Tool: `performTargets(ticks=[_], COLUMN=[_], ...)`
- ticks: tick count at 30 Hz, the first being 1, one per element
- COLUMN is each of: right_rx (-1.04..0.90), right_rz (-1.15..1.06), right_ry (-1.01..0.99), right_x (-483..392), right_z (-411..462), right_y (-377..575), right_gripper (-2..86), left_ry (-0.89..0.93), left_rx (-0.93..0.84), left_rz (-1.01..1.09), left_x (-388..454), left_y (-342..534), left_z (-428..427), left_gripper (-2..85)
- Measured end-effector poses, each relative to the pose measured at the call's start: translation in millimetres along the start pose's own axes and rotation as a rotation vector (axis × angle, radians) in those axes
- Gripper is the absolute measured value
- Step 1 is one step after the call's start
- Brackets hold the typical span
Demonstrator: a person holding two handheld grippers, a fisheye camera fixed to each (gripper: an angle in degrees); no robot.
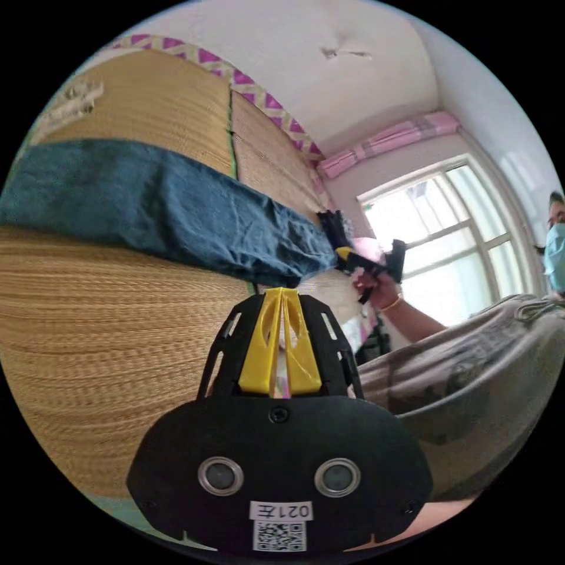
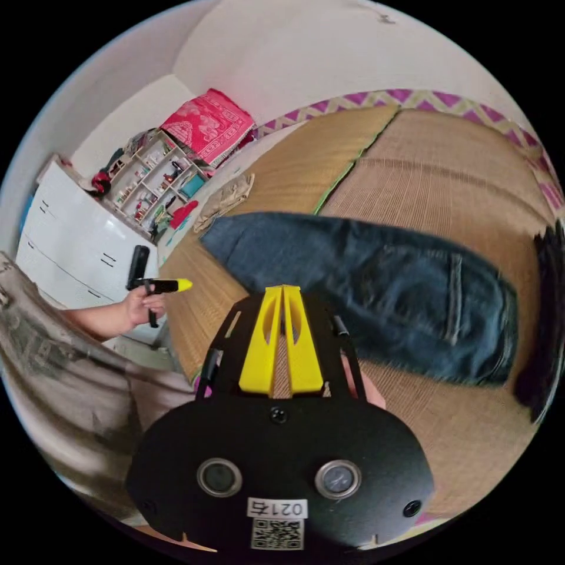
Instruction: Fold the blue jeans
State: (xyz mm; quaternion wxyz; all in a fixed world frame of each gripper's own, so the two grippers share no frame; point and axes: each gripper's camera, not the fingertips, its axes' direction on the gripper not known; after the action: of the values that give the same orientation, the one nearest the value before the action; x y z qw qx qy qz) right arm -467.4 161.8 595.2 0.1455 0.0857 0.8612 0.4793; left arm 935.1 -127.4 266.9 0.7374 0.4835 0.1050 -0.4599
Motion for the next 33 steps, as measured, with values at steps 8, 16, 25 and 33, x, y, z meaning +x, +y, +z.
performTargets(ticks=[8, 16, 25, 33], right_rx=[-0.31, -0.683, -0.832, -0.61], right_rz=[-0.224, -0.475, -0.487, -0.519], right_ry=[0.169, 0.384, 0.358, 0.247], right_x=[31.3, 25.8, 28.4, -2.9], right_z=[9.4, 33.1, 13.8, -91.7], right_y=[-135.1, -189.9, -219.9, -208.6], right_gripper=[6.3, 11.4, 1.4, -0.6], left_ry=[-0.412, -0.489, -0.522, -0.555], left_rx=[-0.058, -0.237, -0.392, -0.511], left_rz=[0.135, 0.336, 0.452, 0.668], left_x=[11.7, -28.2, -60.5, -65.0], left_y=[-115.0, -259.8, -367.0, -414.3], left_z=[-43.0, -24.2, 33.1, 79.8], left_gripper=[7.5, 8.8, 11.0, 13.4])
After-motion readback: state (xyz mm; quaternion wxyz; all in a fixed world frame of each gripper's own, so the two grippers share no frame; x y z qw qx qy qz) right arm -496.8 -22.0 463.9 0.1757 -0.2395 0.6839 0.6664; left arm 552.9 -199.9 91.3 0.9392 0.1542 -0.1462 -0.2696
